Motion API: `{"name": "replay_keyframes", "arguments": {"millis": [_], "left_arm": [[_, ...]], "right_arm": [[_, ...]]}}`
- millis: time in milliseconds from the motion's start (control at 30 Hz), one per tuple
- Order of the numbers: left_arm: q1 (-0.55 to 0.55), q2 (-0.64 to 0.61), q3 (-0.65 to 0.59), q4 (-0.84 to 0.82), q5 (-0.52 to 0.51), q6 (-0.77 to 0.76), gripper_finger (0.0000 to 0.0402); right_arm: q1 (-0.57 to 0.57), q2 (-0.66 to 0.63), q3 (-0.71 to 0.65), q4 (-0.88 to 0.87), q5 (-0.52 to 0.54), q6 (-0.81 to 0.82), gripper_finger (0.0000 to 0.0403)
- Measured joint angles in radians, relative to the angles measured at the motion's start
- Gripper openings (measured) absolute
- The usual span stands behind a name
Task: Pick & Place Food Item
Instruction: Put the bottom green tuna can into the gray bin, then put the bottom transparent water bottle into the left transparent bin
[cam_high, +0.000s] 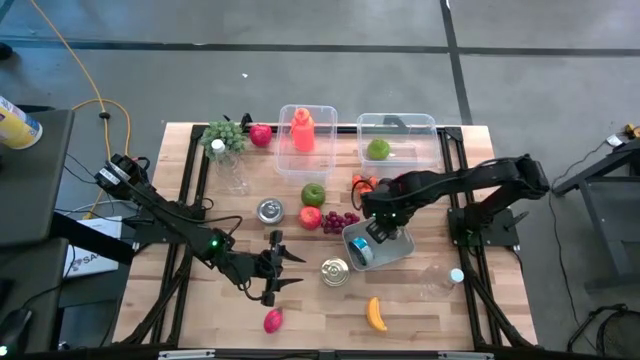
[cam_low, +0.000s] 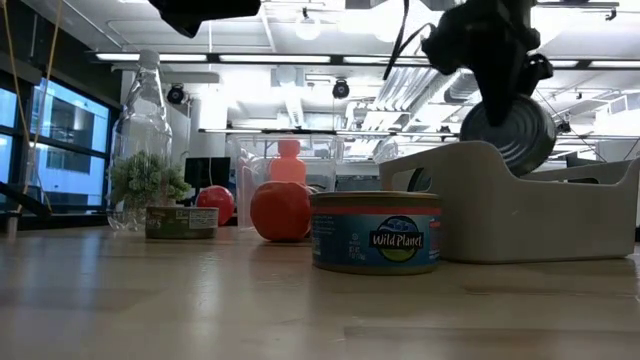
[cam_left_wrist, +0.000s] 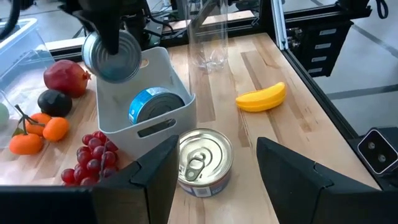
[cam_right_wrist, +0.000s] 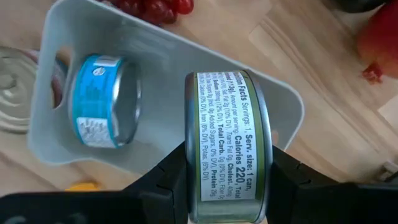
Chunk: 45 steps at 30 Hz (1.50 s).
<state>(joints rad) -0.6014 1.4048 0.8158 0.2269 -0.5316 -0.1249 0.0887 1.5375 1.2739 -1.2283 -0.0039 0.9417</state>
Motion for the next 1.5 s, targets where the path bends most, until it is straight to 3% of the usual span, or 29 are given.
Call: {"name": "replay_keyframes", "arguments": {"millis": [233, 433, 567, 800, 1067, 1400, 1500], "left_arm": [[0.000, 0.000, 0.000, -0.010, 0.000, -0.004, 0.0208], [0.000, 0.000, 0.000, -0.010, 0.000, -0.004, 0.0208], [0.000, 0.000, 0.000, -0.010, 0.000, -0.004, 0.0208], [0.004, 0.000, 0.000, -0.010, 0.000, 0.000, 0.0208], [0.006, 0.000, 0.000, -0.010, 0.000, 0.000, 0.0208], [0.006, 0.000, 0.000, -0.012, 0.000, 0.000, 0.0208], [0.006, 0.000, 0.000, -0.022, 0.000, 0.001, 0.0208]], "right_arm": [[-0.003, 0.061, 0.000, -0.002, -0.016, -0.029, 0.0124], [-0.003, 0.089, 0.000, -0.016, -0.025, -0.032, 0.0210], [-0.003, 0.091, 0.000, -0.013, -0.019, -0.056, 0.0227], [-0.007, 0.075, 0.000, -0.014, -0.038, -0.086, 0.0215], [-0.033, 0.021, 0.000, -0.014, -0.134, -0.122, 0.0189], [0.000, -0.103, 0.000, 0.160, 0.026, -0.161, 0.0166], [0.032, -0.160, 0.000, 0.261, -0.005, -0.196, 0.0164]]}}
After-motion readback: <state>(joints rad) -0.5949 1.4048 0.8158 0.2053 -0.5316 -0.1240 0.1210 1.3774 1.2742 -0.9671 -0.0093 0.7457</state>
